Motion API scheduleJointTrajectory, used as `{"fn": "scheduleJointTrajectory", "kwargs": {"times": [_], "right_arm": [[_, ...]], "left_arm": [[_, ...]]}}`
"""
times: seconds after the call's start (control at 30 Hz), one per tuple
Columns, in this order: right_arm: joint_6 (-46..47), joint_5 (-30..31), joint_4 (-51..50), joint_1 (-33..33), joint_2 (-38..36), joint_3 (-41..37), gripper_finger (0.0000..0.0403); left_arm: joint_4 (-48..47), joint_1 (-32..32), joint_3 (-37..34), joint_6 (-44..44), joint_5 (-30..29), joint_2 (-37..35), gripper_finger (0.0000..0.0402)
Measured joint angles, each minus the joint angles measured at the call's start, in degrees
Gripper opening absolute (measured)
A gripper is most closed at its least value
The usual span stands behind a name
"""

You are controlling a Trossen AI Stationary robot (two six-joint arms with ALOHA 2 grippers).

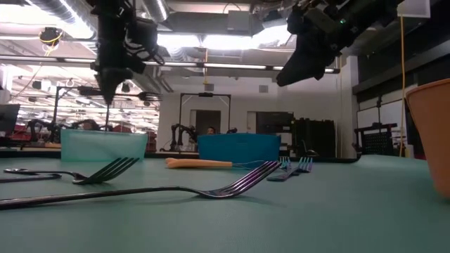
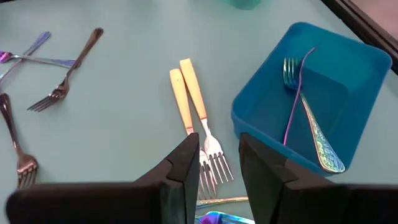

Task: Sort silverware by color (type)
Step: Put the black fork into the green bin

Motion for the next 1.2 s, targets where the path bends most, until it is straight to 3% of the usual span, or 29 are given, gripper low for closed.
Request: {"fn": "scheduleJointTrajectory", "kwargs": {"times": [0.2, 0.4, 0.63, 0.97, 1.2], "right_arm": [[-0.7, 0.0, 0.0, 0.0, 0.0, 0.0, 0.0104], [-0.7, 0.0, 0.0, 0.0, 0.0, 0.0, 0.0104], [-0.7, 0.0, 0.0, 0.0, 0.0, 0.0, 0.0104], [-0.7, 0.0, 0.0, 0.0, 0.0, 0.0, 0.0104], [-0.7, 0.0, 0.0, 0.0, 0.0, 0.0, 0.0104]], "left_arm": [[-1.2, 1.0, -1.9, 8.0, -0.2, 0.0, 0.0000], [-1.6, 1.0, -11.0, 16.8, -0.7, 0.0, 0.0000], [2.3, 1.0, -19.1, 18.3, -6.0, 0.0, 0.0000], [6.0, 1.0, -20.3, 25.4, -11.5, 0.0, 0.0000], [10.2, 1.0, -20.3, 27.1, -11.6, 0.0, 0.0000]]}}
